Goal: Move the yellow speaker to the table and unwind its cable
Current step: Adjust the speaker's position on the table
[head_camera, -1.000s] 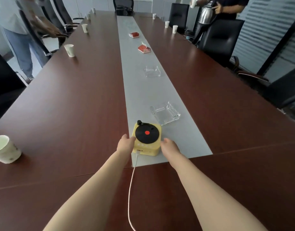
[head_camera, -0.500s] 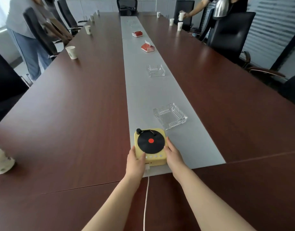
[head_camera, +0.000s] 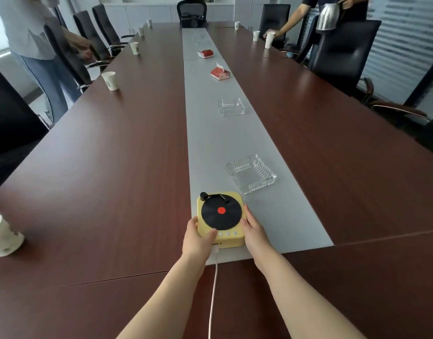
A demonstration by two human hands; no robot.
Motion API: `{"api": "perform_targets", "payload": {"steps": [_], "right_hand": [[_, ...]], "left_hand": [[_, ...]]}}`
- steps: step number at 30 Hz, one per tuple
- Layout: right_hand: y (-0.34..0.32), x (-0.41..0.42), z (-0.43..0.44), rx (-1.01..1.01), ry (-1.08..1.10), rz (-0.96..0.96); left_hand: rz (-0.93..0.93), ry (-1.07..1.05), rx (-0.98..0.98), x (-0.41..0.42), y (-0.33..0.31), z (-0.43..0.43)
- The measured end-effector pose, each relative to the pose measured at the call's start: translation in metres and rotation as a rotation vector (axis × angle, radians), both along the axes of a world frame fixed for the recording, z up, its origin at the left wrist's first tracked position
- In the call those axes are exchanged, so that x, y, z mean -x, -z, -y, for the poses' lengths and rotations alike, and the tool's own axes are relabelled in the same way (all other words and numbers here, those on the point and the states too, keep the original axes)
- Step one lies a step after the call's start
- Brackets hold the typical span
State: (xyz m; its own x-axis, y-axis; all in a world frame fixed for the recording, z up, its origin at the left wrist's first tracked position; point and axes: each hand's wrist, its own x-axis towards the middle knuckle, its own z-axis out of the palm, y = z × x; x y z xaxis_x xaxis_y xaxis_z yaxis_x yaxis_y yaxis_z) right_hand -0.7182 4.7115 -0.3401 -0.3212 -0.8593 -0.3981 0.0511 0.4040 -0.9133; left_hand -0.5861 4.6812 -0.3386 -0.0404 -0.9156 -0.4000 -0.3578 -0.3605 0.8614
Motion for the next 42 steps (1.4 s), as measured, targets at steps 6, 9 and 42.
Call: {"api": "perform_targets", "payload": {"steps": [6, 9, 42], "right_hand": [[-0.001, 0.000, 0.000, -0.017, -0.011, -0.013], [-0.002, -0.001, 0.000, -0.023, -0.005, -0.020], [-0.003, -0.005, -0.001, -0.019, -0.002, -0.036]], "left_hand": [[0.115, 0.044, -0.001, 0.004, -0.007, 0.000], [0.116, 0.047, -0.001, 0.002, -0.008, 0.000], [0.207, 0.110, 0.031, -0.003, -0.012, 0.001]]}}
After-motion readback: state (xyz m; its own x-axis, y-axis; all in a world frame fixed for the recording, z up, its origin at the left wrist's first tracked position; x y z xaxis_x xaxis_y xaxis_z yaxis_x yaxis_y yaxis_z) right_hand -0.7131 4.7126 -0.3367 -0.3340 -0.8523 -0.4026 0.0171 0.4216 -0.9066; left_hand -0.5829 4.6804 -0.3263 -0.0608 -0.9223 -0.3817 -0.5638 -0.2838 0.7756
